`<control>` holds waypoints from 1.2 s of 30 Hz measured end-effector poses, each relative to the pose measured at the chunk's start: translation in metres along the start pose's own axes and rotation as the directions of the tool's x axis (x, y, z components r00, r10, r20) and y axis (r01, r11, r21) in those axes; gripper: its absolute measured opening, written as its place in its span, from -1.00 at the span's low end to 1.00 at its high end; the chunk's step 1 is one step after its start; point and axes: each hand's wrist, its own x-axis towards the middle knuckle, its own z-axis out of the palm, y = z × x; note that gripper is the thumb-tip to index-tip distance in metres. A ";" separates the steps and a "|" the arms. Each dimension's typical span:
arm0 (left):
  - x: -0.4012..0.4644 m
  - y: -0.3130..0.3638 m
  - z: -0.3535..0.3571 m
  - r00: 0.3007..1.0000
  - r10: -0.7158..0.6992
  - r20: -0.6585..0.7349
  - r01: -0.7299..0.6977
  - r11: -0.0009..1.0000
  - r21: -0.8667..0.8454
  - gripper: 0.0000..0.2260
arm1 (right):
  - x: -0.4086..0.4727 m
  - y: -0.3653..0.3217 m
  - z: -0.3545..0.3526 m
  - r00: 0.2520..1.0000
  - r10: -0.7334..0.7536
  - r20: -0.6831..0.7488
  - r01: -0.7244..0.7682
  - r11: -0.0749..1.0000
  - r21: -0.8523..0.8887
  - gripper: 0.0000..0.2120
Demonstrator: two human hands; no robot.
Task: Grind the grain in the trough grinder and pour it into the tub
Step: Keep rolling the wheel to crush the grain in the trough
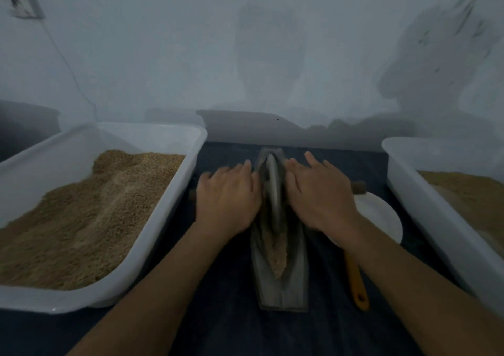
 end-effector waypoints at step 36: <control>-0.061 -0.002 -0.003 0.982 0.036 -0.185 -0.076 0.974 -0.213 -0.49 | -0.063 -0.005 0.000 0.986 -0.048 -0.163 0.049 0.999 0.002 -0.39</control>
